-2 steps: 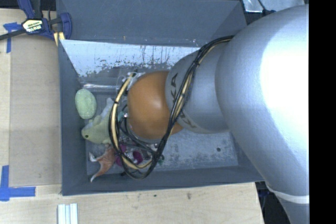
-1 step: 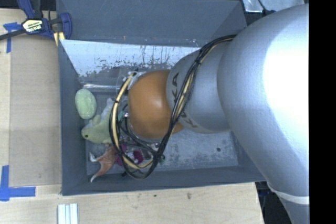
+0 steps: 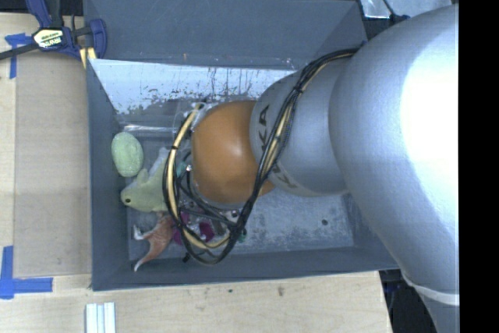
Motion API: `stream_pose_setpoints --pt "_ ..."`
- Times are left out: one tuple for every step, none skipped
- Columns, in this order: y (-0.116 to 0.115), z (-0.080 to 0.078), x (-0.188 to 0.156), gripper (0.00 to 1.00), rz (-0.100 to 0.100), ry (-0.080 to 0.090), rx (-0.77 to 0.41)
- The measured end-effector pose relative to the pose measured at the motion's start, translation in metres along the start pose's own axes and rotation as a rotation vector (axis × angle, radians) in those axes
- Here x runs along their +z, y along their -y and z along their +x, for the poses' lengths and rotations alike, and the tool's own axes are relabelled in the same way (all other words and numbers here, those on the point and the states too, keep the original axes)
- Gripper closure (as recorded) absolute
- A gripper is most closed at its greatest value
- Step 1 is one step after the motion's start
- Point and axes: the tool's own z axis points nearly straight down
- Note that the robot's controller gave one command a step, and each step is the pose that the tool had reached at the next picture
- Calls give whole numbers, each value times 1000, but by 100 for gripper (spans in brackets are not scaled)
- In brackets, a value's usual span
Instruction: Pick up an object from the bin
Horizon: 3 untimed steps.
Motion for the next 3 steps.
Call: stream_pose_setpoints --pt "0 -1 -7 100 0 3 0" --pt "0 -1 -10 100 0 4 0" --pt "0 0 -16 100 0 -3 1"
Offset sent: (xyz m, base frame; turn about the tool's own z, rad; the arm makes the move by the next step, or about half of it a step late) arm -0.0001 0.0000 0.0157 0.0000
